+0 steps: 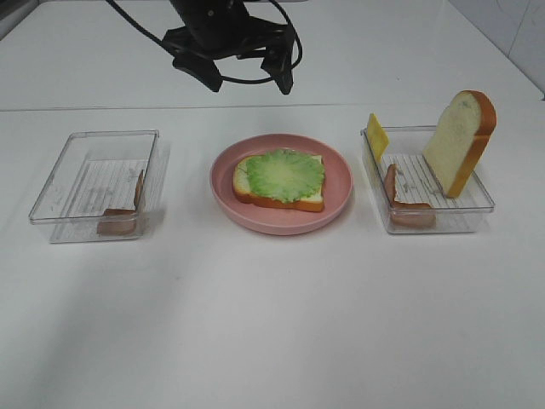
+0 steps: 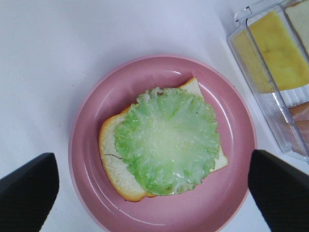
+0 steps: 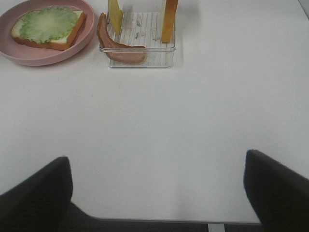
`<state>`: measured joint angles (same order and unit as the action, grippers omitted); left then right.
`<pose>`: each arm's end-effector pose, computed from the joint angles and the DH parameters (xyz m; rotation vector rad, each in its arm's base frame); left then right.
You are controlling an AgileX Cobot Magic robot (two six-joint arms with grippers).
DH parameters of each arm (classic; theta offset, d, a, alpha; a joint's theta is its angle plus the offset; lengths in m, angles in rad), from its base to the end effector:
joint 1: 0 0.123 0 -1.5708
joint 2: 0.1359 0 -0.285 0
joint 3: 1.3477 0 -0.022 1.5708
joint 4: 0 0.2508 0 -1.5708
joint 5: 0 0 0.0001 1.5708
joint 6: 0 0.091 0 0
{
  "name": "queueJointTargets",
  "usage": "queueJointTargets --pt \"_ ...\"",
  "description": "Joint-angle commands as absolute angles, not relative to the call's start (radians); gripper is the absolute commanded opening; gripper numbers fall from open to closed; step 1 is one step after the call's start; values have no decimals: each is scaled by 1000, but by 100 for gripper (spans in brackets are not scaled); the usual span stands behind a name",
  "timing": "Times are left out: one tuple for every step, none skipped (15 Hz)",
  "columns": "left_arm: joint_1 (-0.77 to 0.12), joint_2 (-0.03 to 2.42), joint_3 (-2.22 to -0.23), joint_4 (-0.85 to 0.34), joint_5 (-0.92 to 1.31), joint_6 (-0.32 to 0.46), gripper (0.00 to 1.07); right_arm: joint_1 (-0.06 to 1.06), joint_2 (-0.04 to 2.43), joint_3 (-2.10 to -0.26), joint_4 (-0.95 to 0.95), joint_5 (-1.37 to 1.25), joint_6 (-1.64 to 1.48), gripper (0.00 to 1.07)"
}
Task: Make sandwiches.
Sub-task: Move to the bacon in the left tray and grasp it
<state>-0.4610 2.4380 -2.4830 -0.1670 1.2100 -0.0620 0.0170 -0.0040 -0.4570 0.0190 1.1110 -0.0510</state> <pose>0.4673 -0.2479 0.2521 0.5057 2.6341 -0.3966 -0.0031 0.0015 0.2613 -0.0735 2.1322 0.0031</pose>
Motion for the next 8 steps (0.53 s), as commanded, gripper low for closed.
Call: queueJointTargets --pt "-459 2367 -2432 -155 1314 -92 102 12 -32 -454 25 1104 -62 94" --pt "-459 2267 -2292 -103 1314 -95 102 12 -32 -454 25 1104 -62 94" --pt "-459 2178 -2183 -60 1314 -114 102 12 -32 -454 25 1104 -62 94" --pt "-459 2096 -2072 -24 1314 -137 102 12 -32 -454 25 1104 -62 94" --pt "-443 1994 -1927 21 1314 -171 102 12 -32 -454 25 1104 -62 94" --pt "-434 1971 -1892 24 1314 -182 102 12 -32 -454 25 1104 -62 94" --pt "-409 1947 -1843 21 1314 -202 102 12 -32 -454 25 1104 -62 94" --pt "-383 1942 -1817 19 1314 -218 102 12 -32 -454 25 1104 -62 94"
